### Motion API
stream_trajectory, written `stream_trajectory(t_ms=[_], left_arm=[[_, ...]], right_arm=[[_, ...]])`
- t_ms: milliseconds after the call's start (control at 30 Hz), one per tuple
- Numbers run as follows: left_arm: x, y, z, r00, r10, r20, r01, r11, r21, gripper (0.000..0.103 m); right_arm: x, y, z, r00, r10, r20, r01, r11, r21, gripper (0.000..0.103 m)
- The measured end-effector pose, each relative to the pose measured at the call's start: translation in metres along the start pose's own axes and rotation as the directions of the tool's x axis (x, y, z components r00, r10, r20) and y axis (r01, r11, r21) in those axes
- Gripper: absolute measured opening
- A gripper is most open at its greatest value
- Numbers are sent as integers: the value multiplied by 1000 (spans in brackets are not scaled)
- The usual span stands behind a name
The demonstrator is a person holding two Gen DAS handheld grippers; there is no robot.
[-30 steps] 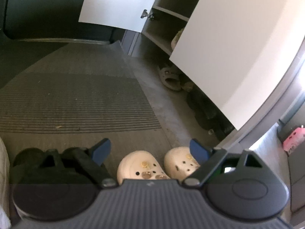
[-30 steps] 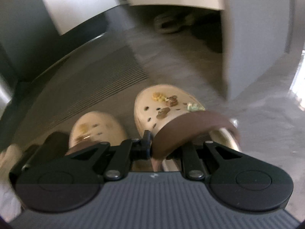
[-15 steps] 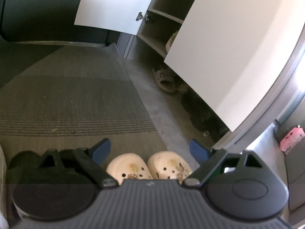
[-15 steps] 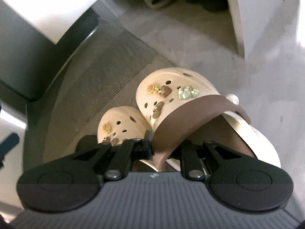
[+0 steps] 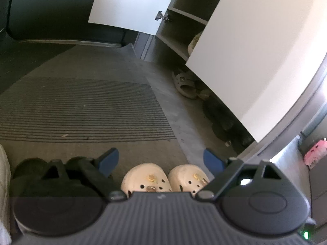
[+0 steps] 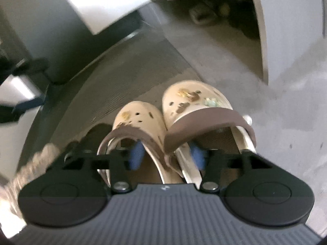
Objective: Organize scattered shoes
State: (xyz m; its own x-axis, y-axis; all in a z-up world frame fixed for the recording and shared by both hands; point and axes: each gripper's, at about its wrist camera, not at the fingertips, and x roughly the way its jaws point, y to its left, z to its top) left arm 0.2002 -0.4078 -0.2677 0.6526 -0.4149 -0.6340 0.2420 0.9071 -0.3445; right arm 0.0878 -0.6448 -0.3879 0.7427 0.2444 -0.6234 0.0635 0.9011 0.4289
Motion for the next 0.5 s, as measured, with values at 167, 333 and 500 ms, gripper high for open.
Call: stream_trajectory(t_ms=[167, 333, 500], left_arm=[[-1, 0, 2, 999, 30, 14, -30, 1000, 4, 92], [-4, 0, 3, 999, 41, 22, -42, 999, 12, 92], [-8, 6, 8, 995, 80, 51, -82, 996, 29, 93]], right_arm=[[35, 22, -1, 992, -99, -77, 82, 976, -201, 75], [76, 25, 6, 983, -172, -63, 161, 975, -156, 42], [82, 34, 16, 953, -266, -142, 264, 964, -36, 31]])
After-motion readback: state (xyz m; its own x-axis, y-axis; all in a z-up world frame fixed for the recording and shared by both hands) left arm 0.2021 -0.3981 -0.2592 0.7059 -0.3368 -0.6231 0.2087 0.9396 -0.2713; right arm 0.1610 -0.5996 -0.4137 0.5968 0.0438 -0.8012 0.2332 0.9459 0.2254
